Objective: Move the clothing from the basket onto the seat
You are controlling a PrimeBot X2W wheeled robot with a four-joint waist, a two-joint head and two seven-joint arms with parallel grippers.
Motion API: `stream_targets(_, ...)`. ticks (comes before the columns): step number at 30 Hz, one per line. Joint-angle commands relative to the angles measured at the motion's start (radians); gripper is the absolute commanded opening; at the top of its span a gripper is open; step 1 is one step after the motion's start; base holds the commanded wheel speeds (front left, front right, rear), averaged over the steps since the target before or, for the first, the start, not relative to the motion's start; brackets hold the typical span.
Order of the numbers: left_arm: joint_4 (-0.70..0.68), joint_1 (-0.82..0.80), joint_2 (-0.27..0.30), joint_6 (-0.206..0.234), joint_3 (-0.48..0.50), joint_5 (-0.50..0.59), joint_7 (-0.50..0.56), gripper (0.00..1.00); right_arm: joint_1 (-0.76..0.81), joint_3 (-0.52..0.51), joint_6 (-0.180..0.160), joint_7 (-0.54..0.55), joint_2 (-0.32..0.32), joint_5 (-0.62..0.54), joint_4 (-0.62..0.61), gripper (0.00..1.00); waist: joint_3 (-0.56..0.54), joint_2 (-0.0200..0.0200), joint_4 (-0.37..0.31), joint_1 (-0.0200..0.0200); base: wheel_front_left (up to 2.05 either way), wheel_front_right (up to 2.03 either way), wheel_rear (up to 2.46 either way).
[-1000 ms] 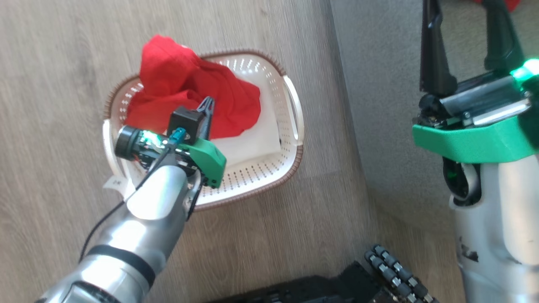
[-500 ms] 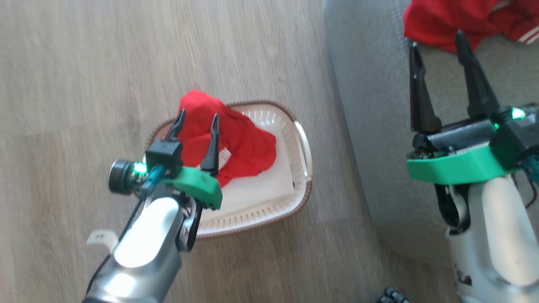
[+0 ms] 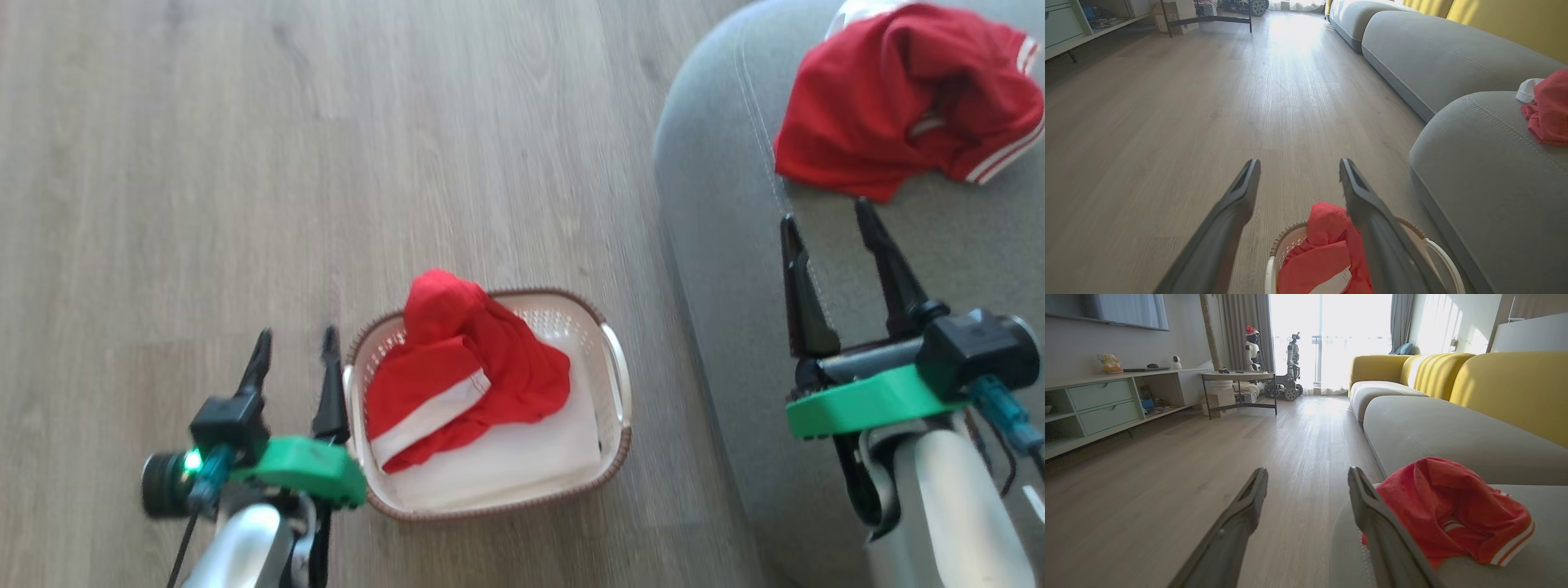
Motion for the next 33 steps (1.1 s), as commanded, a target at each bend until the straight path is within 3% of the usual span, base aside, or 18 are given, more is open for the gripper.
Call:
stream_targets(1, -0.035, 0.001, 0.03, 0.008, 0.046, -0.005, -0.012, 1.0, -0.002, 0.025, 0.0, -0.005, 0.003, -0.003, -0.027, 1.0, -0.044, -0.0001, 0.024, 0.0, 0.0, 0.0, 0.0)
stream_targets(14, -0.153, 0.211, 0.074, 0.049, 0.132, -0.042, -0.012, 1.0, 0.084, 0.043, 0.0, -0.004, 0.003, 0.016, 0.033, 1.0, -0.17, -0.0001, 0.046, 0.0, 0.0, 0.0, 0.0)
stream_targets(33, -0.225, 0.287, 0.112, 0.034, 0.126, -0.066, 0.009, 1.0, 0.119, 0.054, 0.0, 0.005, 0.003, 0.032, 0.096, 1.0, -0.226, -0.0001, 0.046, 0.0, 0.0, 0.0, 0.0)
